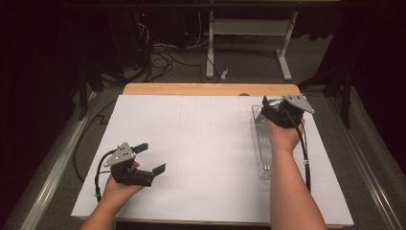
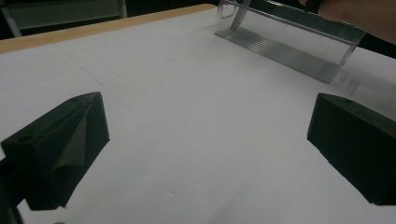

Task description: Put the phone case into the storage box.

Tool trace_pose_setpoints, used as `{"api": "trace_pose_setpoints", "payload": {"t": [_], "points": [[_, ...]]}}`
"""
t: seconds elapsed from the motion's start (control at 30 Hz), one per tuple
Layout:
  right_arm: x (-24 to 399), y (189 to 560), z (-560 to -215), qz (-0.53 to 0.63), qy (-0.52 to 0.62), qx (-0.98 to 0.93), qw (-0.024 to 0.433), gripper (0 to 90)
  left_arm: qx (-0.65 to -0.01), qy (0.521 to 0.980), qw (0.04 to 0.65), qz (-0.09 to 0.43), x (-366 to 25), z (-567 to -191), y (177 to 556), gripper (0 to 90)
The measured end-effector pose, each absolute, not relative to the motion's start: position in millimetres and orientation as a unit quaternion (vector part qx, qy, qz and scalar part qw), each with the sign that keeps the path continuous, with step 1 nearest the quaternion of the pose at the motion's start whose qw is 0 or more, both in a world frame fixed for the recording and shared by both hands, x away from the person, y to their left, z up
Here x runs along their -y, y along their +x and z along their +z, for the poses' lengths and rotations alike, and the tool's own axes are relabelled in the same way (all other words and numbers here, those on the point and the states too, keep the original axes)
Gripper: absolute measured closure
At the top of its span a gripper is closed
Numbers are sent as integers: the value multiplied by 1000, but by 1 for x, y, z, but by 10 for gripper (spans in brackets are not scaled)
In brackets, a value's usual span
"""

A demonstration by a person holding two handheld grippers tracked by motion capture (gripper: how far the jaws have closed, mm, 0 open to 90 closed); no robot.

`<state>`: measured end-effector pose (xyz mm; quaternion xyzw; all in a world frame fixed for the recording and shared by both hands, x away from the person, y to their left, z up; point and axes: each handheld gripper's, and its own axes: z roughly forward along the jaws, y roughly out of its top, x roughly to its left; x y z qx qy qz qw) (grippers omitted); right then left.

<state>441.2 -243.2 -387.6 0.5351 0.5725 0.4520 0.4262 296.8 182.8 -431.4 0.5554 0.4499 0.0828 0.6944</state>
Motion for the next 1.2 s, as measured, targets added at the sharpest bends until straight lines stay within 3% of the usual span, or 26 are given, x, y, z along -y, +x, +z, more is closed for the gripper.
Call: {"api": "trace_pose_setpoints", "payload": {"t": [1.2], "points": [[244,448,-397,451,538,-571,426,137,-450,558,693,79,-181,-432,296,2]]}}
